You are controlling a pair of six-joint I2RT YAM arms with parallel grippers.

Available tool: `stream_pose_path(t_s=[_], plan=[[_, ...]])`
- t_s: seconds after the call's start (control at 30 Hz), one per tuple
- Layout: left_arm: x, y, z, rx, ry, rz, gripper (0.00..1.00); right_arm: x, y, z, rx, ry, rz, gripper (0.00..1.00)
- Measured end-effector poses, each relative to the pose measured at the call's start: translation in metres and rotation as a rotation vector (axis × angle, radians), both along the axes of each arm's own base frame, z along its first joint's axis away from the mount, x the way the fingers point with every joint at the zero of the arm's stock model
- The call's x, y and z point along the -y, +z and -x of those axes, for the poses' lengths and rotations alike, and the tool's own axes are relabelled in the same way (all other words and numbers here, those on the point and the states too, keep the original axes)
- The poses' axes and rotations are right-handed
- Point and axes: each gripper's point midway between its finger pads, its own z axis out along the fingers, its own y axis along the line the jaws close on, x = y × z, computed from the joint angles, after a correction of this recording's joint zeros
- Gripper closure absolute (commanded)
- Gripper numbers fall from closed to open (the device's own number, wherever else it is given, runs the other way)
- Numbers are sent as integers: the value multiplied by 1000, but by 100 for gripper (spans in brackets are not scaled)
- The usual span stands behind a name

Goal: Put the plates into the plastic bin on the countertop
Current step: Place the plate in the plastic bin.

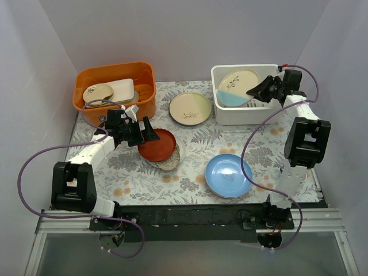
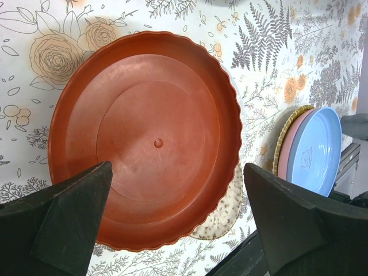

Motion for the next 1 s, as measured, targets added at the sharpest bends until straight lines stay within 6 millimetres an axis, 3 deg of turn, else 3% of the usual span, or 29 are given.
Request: stream_pose_path(t_s=[0.8,1.0], plan=[[-1,-1,1,-3,2,-7,2,0,-61,-8,-120,29,-23,99],[-1,-2,1,-4,0,-9,2,1,-61,-8,-121,30,-22,87]])
